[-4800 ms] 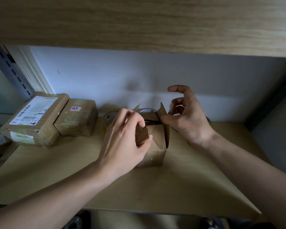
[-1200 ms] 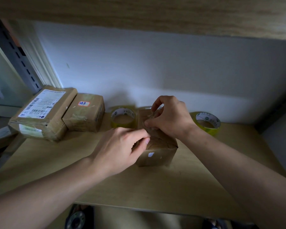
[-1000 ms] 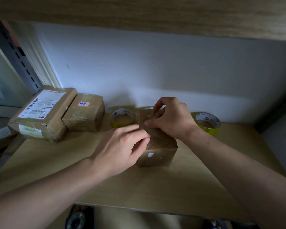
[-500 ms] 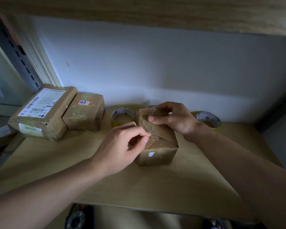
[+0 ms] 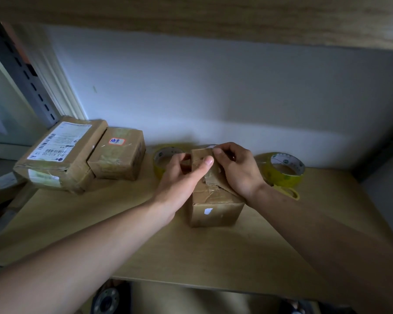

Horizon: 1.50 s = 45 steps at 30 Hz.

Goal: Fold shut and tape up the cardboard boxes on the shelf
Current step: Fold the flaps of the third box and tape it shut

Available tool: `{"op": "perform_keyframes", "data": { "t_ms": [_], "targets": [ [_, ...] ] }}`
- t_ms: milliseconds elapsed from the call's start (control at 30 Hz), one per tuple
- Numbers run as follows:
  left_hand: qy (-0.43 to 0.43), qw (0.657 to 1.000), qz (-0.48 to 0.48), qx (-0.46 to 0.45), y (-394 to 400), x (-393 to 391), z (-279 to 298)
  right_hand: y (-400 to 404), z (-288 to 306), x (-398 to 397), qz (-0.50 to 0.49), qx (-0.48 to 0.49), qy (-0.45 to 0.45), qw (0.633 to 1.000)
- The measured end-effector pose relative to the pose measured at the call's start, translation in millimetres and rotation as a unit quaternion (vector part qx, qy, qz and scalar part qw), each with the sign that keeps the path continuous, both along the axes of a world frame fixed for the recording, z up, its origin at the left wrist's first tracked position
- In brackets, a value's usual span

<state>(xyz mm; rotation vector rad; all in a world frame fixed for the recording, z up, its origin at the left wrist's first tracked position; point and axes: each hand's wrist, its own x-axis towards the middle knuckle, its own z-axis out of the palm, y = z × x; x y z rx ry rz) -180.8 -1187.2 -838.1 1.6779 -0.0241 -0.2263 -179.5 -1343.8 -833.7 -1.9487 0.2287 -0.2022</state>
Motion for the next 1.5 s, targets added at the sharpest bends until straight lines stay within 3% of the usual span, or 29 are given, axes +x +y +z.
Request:
{"op": "perform_keyframes", "data": {
  "t_ms": [133,333,667,767,967,1367,1500],
  "targets": [
    [0.022,1.0,-0.011,-0.002,-2.1,4.4,2.9,-2.6,-2.3,-4.0,0.054,0.106,0.032,0.992],
    [0.015,1.0,0.005,0.009,-4.1,2.2,1.0,-17.8,-9.8,-6.5,0.153,0.144,0.039,0.977],
    [0.002,0.998,0.026,0.059,-8.5,2.9,-5.5,-34.1,-6.2,-5.7,0.212,0.209,0.086,0.951],
    [0.027,0.998,0.03,0.044,-6.5,2.6,-5.8,-32.7,-5.0,-7.5,0.209,0.198,0.093,0.953],
    [0.022,0.996,-0.083,0.019,-0.7,-1.1,-3.8,-15.3,1.4,-4.7,0.14,0.089,0.073,0.983],
    [0.045,0.981,-0.19,-0.012,13.8,13.2,-7.0,-6.3,4.9,10.9,0.056,0.02,0.06,0.996],
    [0.04,0.98,-0.193,-0.014,11.9,10.0,-7.0,-11.6,8.4,6.4,0.086,-0.011,0.063,0.994]
  ]
}}
